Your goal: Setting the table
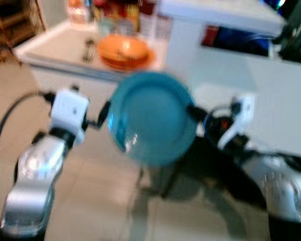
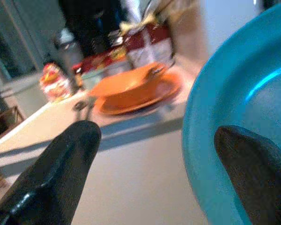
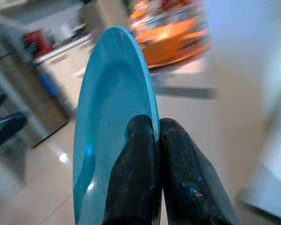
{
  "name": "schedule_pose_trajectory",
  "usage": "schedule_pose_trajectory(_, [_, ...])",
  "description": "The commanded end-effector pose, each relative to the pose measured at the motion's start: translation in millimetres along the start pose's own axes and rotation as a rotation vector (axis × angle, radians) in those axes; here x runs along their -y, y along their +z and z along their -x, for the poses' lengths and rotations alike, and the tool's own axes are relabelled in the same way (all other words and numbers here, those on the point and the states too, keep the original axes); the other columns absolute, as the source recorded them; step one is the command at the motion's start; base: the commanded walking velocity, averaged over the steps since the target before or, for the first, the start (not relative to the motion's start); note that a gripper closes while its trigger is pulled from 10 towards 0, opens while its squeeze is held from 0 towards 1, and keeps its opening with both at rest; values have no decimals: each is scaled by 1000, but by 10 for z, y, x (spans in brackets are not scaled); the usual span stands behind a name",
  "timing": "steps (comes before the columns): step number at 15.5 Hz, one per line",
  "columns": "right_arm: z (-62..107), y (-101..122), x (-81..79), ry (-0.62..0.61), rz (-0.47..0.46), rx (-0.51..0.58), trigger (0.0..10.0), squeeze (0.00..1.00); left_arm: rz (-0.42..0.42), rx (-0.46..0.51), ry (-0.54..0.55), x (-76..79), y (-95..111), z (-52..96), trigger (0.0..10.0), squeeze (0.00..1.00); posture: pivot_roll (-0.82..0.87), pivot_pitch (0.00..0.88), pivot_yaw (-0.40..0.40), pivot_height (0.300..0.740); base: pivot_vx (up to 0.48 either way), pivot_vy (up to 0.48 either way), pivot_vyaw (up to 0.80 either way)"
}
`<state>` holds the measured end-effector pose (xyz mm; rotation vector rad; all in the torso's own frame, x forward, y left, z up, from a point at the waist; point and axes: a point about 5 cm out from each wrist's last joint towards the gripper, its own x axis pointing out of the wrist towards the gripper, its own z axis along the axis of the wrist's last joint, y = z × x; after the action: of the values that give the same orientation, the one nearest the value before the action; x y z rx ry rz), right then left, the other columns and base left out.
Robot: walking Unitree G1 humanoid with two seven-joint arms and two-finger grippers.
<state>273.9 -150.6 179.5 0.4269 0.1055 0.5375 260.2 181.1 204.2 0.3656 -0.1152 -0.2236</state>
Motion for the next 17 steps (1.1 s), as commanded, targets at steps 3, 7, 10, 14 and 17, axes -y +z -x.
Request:
schedule_pose_trajectory(3, [68,187,254,-190,-68,125,10000,0,12,22,-39,137,46,-127,10000,0,2,0,-29,740,0,-480,0])
schedule_pose_trajectory(7, [78,168,431,-306,-195,137,10000,0,1,27,-50,186,59,-140,10000,0,11,0,-40,740,0,-480,0])
schedule_pose_trajectory(10, [35,210,521,-375,-242,156,10000,0,4,19,-24,199,40,-168,10000,0,-2,0,-52,740,0,-480,0])
schedule_pose_trajectory(14, [-97,211,503,-389,-208,142,10000,0,-25,-6,-10,259,0,-257,10000,0,1,0,-47,740,0,-480,600])
schedule_pose_trajectory(17, [-116,169,548,-411,-259,125,10000,0,-35,-3,-1,227,0,-274,10000,0,-5,0,-43,740,0,-480,800])
